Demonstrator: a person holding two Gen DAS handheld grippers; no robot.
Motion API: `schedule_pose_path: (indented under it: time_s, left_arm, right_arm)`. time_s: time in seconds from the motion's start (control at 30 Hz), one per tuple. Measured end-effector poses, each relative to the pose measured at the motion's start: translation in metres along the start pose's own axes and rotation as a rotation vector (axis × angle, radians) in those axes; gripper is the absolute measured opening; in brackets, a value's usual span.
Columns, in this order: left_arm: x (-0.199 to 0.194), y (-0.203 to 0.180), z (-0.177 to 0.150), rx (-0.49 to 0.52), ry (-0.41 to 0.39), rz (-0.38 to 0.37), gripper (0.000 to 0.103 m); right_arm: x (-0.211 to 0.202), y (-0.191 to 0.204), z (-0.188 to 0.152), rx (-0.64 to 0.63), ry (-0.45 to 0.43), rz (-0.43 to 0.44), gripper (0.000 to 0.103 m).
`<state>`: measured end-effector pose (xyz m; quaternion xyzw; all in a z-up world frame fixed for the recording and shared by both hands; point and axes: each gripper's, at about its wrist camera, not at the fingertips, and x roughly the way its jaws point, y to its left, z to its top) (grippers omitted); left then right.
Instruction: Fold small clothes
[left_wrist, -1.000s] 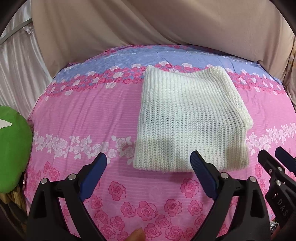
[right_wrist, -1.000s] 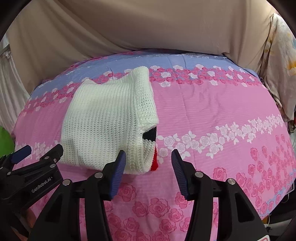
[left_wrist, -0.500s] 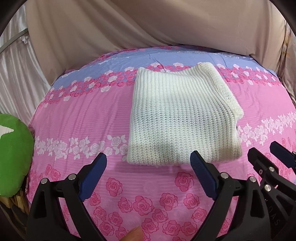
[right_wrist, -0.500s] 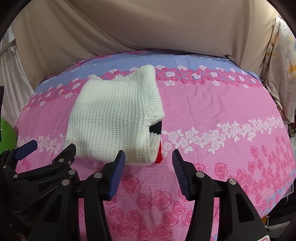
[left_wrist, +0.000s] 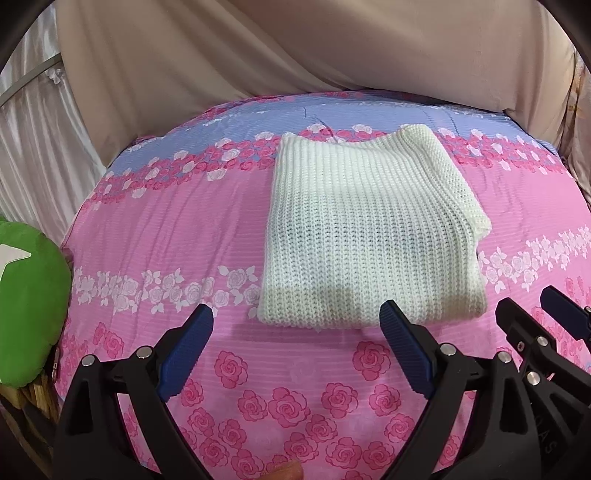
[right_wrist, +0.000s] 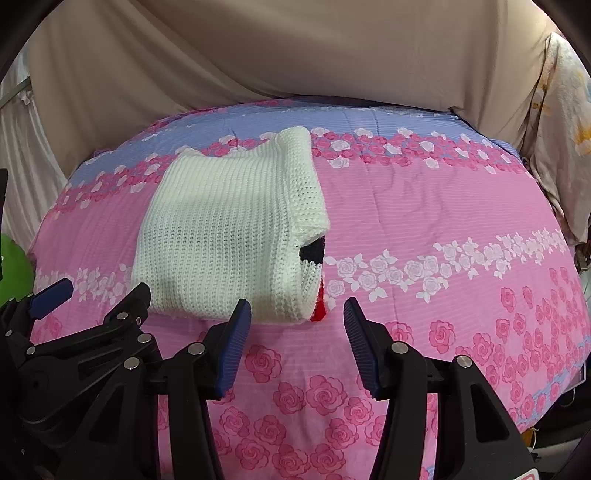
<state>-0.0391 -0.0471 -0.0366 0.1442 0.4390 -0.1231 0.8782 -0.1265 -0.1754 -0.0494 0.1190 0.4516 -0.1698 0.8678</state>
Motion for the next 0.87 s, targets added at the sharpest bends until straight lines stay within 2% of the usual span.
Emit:
schedule_pose_path:
  time_s: [0.5,0.67,0.87]
  left_arm:
    - [0.005,0.006,-0.0001,-0.039,0.013,-0.007,0.088]
    - [0.0037,0.004,0.0011,-0.029,0.004,0.002,0.082]
    - [0.005,0.0031,0.0018,-0.024,0.006,0.012,0.081]
  right_arm:
    - [0.0035,0.0063,0.0043,-0.029,0.004,0.007,0.052]
    - [0.0038,0.0078,0.0052,-0.03,0.006,0.004,0.051]
    - [0.0044,0.0082,0.0054,-0.031,0.009,0.009,0.049]
